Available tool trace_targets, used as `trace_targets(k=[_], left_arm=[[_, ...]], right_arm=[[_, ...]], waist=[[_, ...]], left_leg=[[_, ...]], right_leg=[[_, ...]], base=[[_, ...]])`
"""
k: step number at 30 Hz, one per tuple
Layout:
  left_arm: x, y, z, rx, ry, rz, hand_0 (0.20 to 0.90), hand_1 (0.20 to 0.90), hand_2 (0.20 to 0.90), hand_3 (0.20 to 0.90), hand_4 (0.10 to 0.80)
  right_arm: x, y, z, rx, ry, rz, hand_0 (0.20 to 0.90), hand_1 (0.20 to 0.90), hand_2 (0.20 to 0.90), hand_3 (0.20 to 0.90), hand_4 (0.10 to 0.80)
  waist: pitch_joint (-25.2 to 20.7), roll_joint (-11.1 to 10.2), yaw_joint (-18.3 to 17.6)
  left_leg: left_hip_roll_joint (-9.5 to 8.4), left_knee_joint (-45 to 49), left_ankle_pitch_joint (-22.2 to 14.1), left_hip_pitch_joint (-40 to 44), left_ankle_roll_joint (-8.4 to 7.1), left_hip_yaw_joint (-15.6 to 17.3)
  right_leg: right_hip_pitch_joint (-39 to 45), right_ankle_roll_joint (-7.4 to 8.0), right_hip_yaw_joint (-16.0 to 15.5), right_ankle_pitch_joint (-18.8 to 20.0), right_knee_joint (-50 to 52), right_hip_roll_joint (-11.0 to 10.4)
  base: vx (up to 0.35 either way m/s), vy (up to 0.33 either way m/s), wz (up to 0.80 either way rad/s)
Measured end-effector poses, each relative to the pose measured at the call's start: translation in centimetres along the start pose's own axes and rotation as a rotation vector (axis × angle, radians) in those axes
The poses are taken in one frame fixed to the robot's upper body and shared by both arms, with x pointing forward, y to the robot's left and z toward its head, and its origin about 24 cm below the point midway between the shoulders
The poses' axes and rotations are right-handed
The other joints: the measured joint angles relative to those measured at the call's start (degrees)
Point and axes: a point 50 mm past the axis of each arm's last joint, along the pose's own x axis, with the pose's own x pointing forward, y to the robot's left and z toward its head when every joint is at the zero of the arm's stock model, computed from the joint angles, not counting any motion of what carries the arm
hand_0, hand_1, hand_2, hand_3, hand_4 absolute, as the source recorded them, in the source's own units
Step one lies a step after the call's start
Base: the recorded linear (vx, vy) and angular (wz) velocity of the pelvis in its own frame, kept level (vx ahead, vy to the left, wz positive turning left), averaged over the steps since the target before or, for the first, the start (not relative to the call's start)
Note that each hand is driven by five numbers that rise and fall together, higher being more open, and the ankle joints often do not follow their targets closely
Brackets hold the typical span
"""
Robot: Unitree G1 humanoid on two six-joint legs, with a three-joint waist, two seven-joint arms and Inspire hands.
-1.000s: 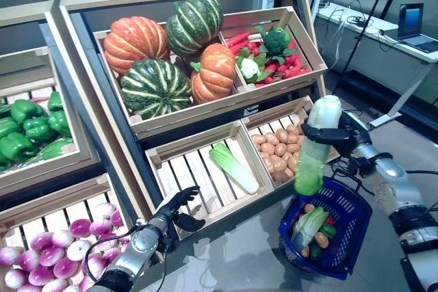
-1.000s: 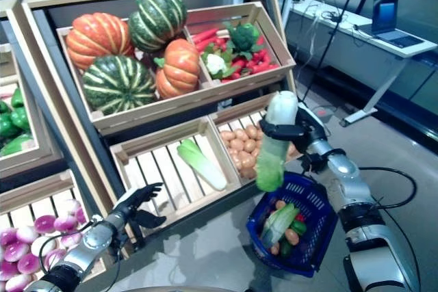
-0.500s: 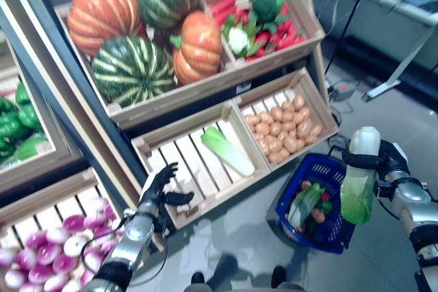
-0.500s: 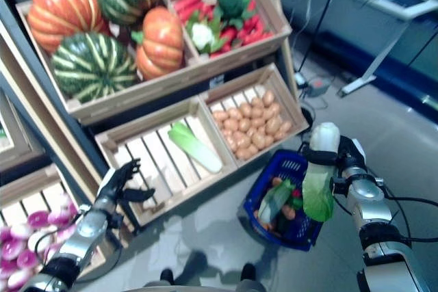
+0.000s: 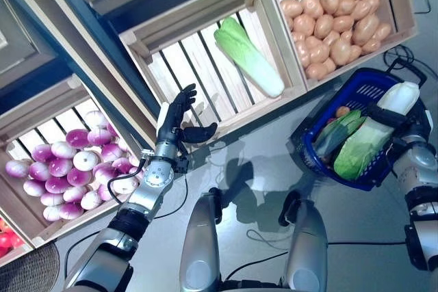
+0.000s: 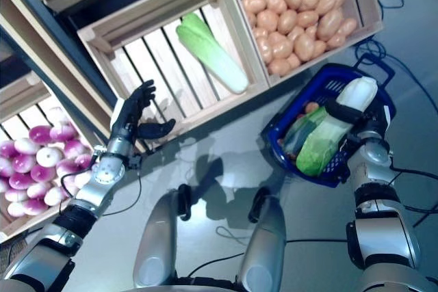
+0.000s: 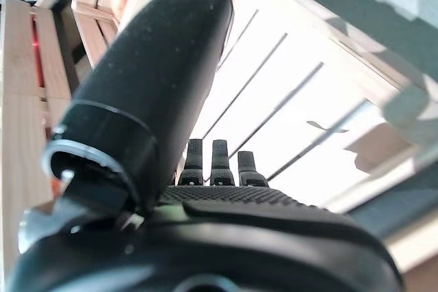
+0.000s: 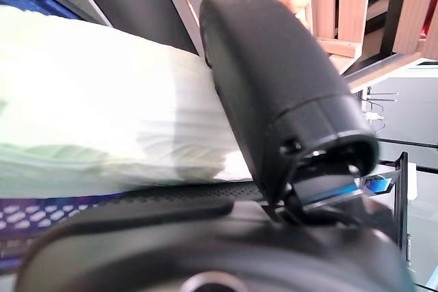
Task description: Put vegetables into the basket
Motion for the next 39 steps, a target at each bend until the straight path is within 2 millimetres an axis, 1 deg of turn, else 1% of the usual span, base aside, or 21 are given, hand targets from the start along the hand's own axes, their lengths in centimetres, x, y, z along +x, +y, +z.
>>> trace_targets(k=[3,5,6,7,8,9,12,17,20,22,24,26,27,28,29,30,33,36,39], left_arm=[[0.1,0.1,0.2,-0.001,-0.009,0.019,0.900,0.900,0.900,0.900,0.800],[0.0,0.1,0.3,0.004,-0.014,0.017,0.900,0.900,0.900,0.900,0.800],[0.1,0.1,0.4,0.008,-0.018,0.014,0.900,0.900,0.900,0.900,0.800],[0.0,0.0,0.6,0.009,-0.026,0.010,0.900,0.900,0.900,0.900,0.800],[0.0,-0.1,0.7,0.008,-0.033,0.004,0.900,0.900,0.900,0.900,0.800],[0.0,-0.3,0.9,0.006,-0.045,-0.003,0.900,0.900,0.900,0.900,0.800],[0.0,-0.5,1.3,0.002,-0.071,-0.015,0.900,0.900,0.900,0.900,0.800],[0.1,-0.4,1.4,0.007,-0.076,-0.017,0.900,0.900,0.900,0.900,0.800],[0.2,0.2,1.7,0.025,-0.092,-0.012,0.900,0.900,0.900,0.900,0.800],[0.4,0.6,2.1,0.091,-0.125,-0.004,0.900,0.900,0.900,0.900,0.800],[0.5,1.1,2.8,0.164,-0.166,0.003,0.900,0.900,0.900,0.900,0.800],[0.9,1.7,3.8,0.246,-0.223,0.023,0.900,0.900,0.900,0.900,0.800],[1.3,2.4,4.6,0.326,-0.270,0.039,0.900,0.900,0.900,0.900,0.800],[1.5,2.9,5.1,0.364,-0.292,0.047,0.900,0.900,0.900,0.900,0.800],[1.9,3.7,6.1,0.427,-0.335,0.069,0.900,0.900,0.900,0.900,0.800],[2.1,4.1,6.6,0.451,-0.358,0.086,0.900,0.900,0.900,0.900,0.800],[3.1,5.8,9.2,0.585,-0.453,0.152,0.900,0.900,0.900,0.900,0.800],[4.0,6.7,10.8,0.689,-0.505,0.198,0.900,0.900,0.900,0.900,0.800],[5.2,7.3,12.6,0.945,-0.595,0.208,0.900,0.900,0.900,0.900,0.800]], right_arm=[[0.2,0.3,0.6,0.016,-0.016,-0.004,0.300,0.300,0.300,0.300,0.400],[0.2,0.3,0.7,0.018,-0.021,-0.009,0.300,0.300,0.300,0.300,0.400],[0.3,0.2,0.7,0.019,-0.019,-0.018,0.300,0.300,0.300,0.300,0.400],[0.3,0.1,0.8,0.019,-0.023,-0.036,0.300,0.300,0.300,0.300,0.400],[0.3,0.1,0.9,0.019,-0.025,-0.045,0.521,0.521,0.521,0.521,0.547],[0.4,0.2,1.1,0.022,-0.031,-0.052,0.900,0.900,0.900,0.900,0.800],[0.6,0.4,1.8,0.034,-0.046,-0.064,0.900,0.900,0.900,0.900,0.800],[0.7,0.4,1.9,0.036,-0.047,-0.068,0.900,0.900,0.900,0.900,0.800],[0.7,-0.1,2.2,0.074,-0.054,-0.088,0.900,0.900,0.900,0.900,0.800],[0.7,-0.6,2.3,0.070,-0.049,-0.103,0.900,0.900,0.900,0.900,0.800],[0.7,-0.8,2.2,0.086,-0.035,-0.111,0.900,0.900,0.900,0.900,0.800],[0.7,-1.2,2.0,0.087,-0.020,-0.125,0.900,0.900,0.900,0.900,0.800],[0.7,-1.4,2.1,0.083,-0.017,-0.128,0.900,0.900,0.900,0.900,0.800],[0.7,-1.5,2.2,0.081,-0.018,-0.130,0.900,0.900,0.900,0.900,0.800],[0.7,-1.5,2.3,0.080,-0.018,-0.132,0.900,0.900,0.900,0.900,0.800],[0.7,-1.6,2.3,0.078,-0.019,-0.132,0.900,0.900,0.900,0.900,0.800],[0.8,-1.5,2.1,0.059,-0.003,-0.128,0.900,0.900,0.900,0.900,0.800],[0.8,-1.4,2.2,0.027,-0.002,-0.123,0.900,0.900,0.900,0.900,0.800],[0.9,-1.0,3.0,0.008,-0.024,-0.107,0.900,0.900,0.900,0.900,0.800]], waist=[[0.4,0.1,0.2],[0.6,0.3,0.2],[0.6,0.3,0.1],[0.6,0.3,0.2],[0.6,0.3,0.2],[0.6,0.3,0.2],[0.6,0.3,0.0],[0.6,0.3,-0.2],[0.6,0.3,-0.3],[0.6,0.3,-0.1],[0.6,0.3,-0.1],[0.6,0.3,-0.1],[0.6,0.3,-0.3],[0.6,0.3,-0.3],[0.6,0.3,-0.4],[0.6,0.3,-0.6],[0.6,0.2,-1.1],[0.6,0.2,-1.3],[0.5,0.1,-1.9]], left_leg=[[0.33,7.1,-2.6,-4.6,-0.24,-1.0],[0.64,10.0,-4.0,-5.9,-0.55,-1.7],[0.68,11.1,-4.3,-6.4,-0.41,-1.8],[0.68,12.6,-5.0,-7.2,-0.85,-2.3],[0.81,13.4,-5.2,-7.6,-0.75,-2.5],[1.03,14.6,-5.5,-8.5,-0.85,-2.6],[1.23,16.9,-6.3,-10.3,-1.45,-3.7],[1.52,18.0,-7.0,-10.3,-2.28,-4.0],[1.87,17.8,-6.7,-10.2,-2.75,-4.0],[2.36,17.9,-7.2,-9.6,-2.63,-4.0],[2.56,17.6,-7.2,-8.8,-2.66,-4.1],[2.90,17.1,-7.2,-7.8,-2.67,-4.0],[3.12,16.9,-7.2,-7.6,-2.71,-3.9],[3.24,16.9,-7.2,-7.6,-2.72,-3.9],[3.41,16.8,-7.2,-7.5,-2.74,-3.9],[3.46,16.6,-7.2,-7.5,-2.74,-3.8],[3.94,15.3,-7.1,-6.0,-2.79,-2.9],[4.71,14.1,-7.1,-4.3,-2.86,-1.9],[5.18,13.0,-7.2,-2.4,-2.90,-1.0]], right_leg=[[-4.2,-0.25,1.3,-3.1,7.3,-1.0],[-5.4,-0.27,1.5,-4.8,10.5,-1.2],[-5.7,-0.25,1.7,-5.3,11.6,-1.6],[-6.4,-0.48,1.7,-6.1,13.3,-2.0],[-6.9,-0.47,2.0,-6.6,14.3,-1.9],[-7.6,-0.62,2.0,-7.1,15.5,-1.9],[-9.5,-1.03,2.4,-8.4,18.2,-1.9],[-10.0,-1.74,2.4,-9.9,20.2,-1.7],[-10.0,-1.36,2.4,-9.6,20.2,-1.4],[-9.5,-1.84,2.3,-10.1,20.2,-1.2],[-8.8,-1.91,2.2,-10.1,19.9,-1.0],[-7.9,-1.89,2.2,-10.1,19.4,-0.8],[-7.7,-1.80,2.2,-10.0,19.1,-0.5],[-7.7,-1.76,2.3,-10.0,19.0,-0.4],[-7.7,-1.66,2.3,-9.9,18.8,-0.1],[-7.7,-1.59,2.4,-9.9,18.7,0.0],[-6.9,-1.06,2.6,-9.0,17.0,0.6],[-5.6,-1.13,2.7,-8.4,15.4,1.2],[-4.0,-0.72,2.8,-8.0,14.0,1.7]], base=[[0.054,-0.024,0.11],[0.041,-0.036,0.11],[0.018,-0.021,0.10],[0.080,-0.019,0.08],[0.020,-0.023,0.05],[0.000,0.000,0.00],[0.034,-0.024,0.00],[0.046,-0.013,-0.01],[-0.017,-0.007,-0.03],[0.082,-0.027,-0.07],[0.061,-0.012,-0.06],[0.046,0.013,-0.07],[0.021,0.018,-0.07],[0.007,0.026,-0.08],[0.006,0.021,-0.05],[0.017,0.039,-0.07],[0.019,0.038,-0.12],[0.027,0.032,-0.17],[0.033,0.030,-0.10]])
